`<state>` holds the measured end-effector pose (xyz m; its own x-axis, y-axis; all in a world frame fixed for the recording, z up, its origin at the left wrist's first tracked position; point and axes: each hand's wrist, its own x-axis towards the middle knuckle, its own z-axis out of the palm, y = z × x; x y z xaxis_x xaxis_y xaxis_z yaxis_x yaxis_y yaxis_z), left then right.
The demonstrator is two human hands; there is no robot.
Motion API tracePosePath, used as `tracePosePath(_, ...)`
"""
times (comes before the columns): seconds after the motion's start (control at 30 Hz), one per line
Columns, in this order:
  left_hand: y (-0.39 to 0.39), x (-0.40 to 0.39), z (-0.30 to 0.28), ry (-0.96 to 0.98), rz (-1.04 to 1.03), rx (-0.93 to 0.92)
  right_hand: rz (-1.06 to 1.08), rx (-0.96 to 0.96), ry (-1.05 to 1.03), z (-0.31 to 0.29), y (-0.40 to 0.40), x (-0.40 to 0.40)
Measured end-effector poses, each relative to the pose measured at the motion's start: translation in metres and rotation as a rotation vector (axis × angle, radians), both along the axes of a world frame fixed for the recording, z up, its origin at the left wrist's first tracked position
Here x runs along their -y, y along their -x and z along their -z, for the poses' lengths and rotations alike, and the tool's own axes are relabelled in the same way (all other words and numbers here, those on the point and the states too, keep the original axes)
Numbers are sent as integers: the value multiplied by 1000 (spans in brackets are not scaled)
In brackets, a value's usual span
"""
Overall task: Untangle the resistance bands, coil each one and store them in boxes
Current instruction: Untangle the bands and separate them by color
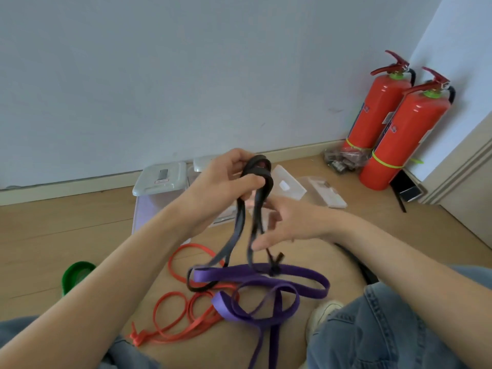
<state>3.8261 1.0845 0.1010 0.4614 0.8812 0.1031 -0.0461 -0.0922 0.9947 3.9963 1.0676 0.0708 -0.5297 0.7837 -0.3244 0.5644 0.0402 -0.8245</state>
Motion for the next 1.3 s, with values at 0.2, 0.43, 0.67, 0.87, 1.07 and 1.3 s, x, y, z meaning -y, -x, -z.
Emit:
tracePosePath(0.2, 14, -12, 12, 1, -81, 69, 358, -503, -39, -18, 24, -1)
tracePosePath(0.43, 12, 8, 95, 123, 296, -392, 638, -990, 50, -51, 7, -15)
tracePosePath(0.67, 47, -18, 85, 230, 196, -651, 773, -161, -320, -22, -20, -22)
tracePosePath(0.87, 29, -36, 44, 317, -59, -171, 314, 30, 136, -5, -18, -14)
tracePosePath(1.07, 10, -22, 60, 175, 51, -395, 558, -251, -31, -9, -20, -18)
tracePosePath(1.3, -42, -3, 112, 377, 327, -238, 639, -494, -21, -46, -45, -39)
